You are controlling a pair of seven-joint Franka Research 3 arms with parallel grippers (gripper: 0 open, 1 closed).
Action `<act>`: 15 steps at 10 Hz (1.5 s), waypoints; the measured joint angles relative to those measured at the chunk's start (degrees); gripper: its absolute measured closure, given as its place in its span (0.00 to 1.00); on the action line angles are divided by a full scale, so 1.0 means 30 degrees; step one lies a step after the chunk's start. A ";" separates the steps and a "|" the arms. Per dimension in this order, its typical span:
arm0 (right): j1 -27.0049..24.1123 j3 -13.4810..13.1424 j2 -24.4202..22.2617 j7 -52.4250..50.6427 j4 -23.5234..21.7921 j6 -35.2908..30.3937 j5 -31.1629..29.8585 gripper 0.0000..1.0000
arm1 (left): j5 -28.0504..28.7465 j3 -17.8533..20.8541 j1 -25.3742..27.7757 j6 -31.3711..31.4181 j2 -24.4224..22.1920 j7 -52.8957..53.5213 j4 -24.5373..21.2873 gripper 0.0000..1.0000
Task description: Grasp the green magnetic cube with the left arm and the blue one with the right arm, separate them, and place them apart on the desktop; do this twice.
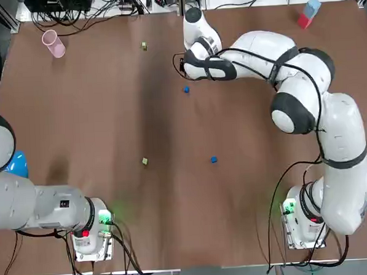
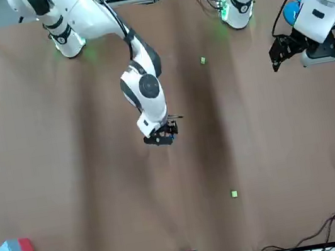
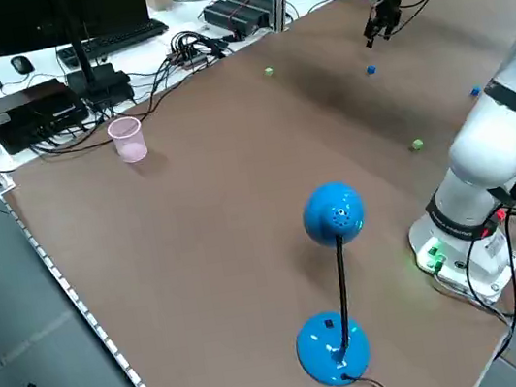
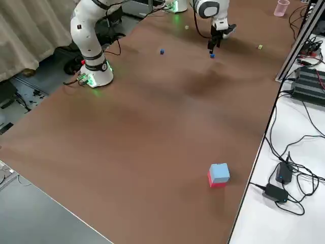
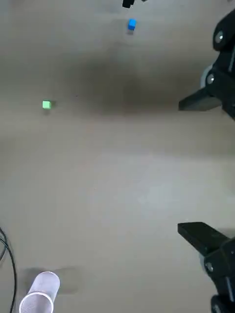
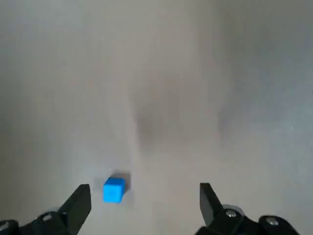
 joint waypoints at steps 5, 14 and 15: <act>0.0477 0.0028 0.2076 0.0079 0.1952 -0.0283 -0.0014 0.04 | 0.0000 0.0073 0.0030 -0.0001 0.0004 -0.0016 0.0003 0.00; 0.1083 0.0136 0.3340 0.0910 0.2556 0.0567 -0.0012 0.23 | 0.0000 0.0176 0.0035 -0.0766 -0.0041 -0.0005 0.0085 0.00; 0.1083 0.0130 0.3340 0.0916 0.2609 0.0547 -0.0012 0.26 | 0.0000 0.0176 0.0035 -0.0766 -0.0041 -0.0005 0.0098 0.00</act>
